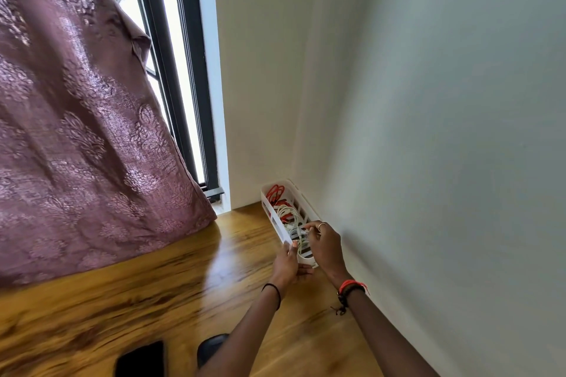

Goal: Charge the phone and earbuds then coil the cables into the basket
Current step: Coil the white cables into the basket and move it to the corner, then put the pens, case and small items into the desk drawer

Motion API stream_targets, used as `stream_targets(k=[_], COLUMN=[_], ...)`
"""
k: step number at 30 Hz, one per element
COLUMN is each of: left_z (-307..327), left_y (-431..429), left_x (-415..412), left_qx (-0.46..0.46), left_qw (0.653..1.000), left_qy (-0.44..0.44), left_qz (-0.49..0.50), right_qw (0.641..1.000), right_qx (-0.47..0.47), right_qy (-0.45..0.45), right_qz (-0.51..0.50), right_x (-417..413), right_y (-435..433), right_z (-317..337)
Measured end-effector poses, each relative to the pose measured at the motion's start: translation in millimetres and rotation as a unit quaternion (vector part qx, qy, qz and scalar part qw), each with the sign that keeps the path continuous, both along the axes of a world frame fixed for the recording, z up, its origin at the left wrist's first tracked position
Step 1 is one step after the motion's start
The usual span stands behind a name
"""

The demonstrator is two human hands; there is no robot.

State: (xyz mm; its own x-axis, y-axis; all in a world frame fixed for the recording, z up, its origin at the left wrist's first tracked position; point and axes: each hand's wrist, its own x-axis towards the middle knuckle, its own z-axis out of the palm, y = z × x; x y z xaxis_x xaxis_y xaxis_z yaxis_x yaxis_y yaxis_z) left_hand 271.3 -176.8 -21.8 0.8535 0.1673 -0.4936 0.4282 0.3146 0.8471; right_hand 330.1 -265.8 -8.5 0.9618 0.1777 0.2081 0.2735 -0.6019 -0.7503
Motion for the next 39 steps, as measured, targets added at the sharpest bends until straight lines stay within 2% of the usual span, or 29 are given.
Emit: stream_targets(k=[4, 9, 14, 20, 27, 39], left_z=[-1.2, 5.5, 12.3, 15.3, 15.6, 25.1], left_y=[-2.4, 3.8, 21.6, 51.3, 67.0, 116.8], left_x=[-1.6, -14.0, -46.9, -94.5, -171.2, -310.9], left_qx=[0.016, 0.094, 0.134, 0.236, 0.2, 0.183], left_qw=[1.0, 0.996, 0.989, 0.956, 0.938, 0.902], left_qy=[-0.012, -0.009, -0.042, -0.055, -0.06, -0.073], left_qz=[0.003, -0.005, 0.05, 0.165, 0.277, 0.383], right_qw=[1.0, 1.0, 1.0, 0.996, 0.987, 0.969], right_qx=[0.0, 0.005, 0.011, 0.04, 0.063, 0.056], right_qy=[0.008, 0.017, 0.02, 0.023, 0.06, 0.08], right_qz=[0.004, 0.002, 0.018, 0.075, 0.138, 0.228], right_x=[-5.2, -17.6, -44.4, -95.9, -170.4, -289.3], right_y=[-3.3, -3.1, 1.7, 14.3, 38.5, 101.3], right_z=[3.7, 8.3, 10.4, 14.3, 14.1, 22.1])
